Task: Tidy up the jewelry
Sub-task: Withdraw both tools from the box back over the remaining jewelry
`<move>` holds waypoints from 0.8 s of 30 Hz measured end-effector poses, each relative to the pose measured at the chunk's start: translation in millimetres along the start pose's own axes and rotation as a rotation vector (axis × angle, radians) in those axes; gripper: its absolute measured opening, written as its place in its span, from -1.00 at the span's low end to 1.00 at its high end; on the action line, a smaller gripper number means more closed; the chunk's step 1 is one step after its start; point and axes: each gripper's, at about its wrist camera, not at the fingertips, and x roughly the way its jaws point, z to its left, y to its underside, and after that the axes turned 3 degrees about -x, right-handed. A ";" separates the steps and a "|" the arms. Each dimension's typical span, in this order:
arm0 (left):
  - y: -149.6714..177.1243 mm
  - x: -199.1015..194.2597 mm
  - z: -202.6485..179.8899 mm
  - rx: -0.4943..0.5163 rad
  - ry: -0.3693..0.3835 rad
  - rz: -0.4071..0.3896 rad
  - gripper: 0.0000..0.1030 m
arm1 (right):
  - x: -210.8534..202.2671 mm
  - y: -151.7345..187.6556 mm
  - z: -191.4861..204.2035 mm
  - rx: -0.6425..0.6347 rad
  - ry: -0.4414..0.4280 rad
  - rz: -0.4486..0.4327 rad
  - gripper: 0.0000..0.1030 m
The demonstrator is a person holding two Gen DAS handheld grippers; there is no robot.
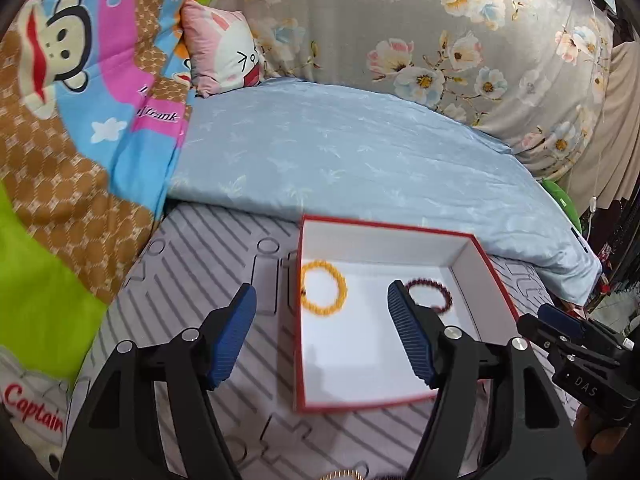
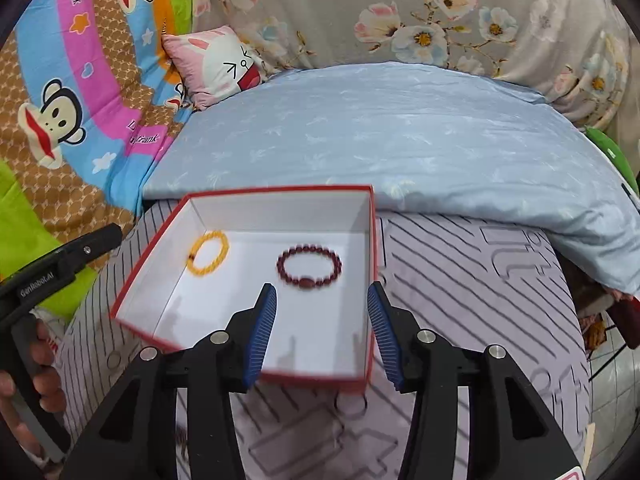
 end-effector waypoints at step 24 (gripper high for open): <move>171.6 -79.3 13.2 0.003 -0.102 0.139 0.26 | -79.3 164.2 14.9 0.048 0.019 0.119 -0.08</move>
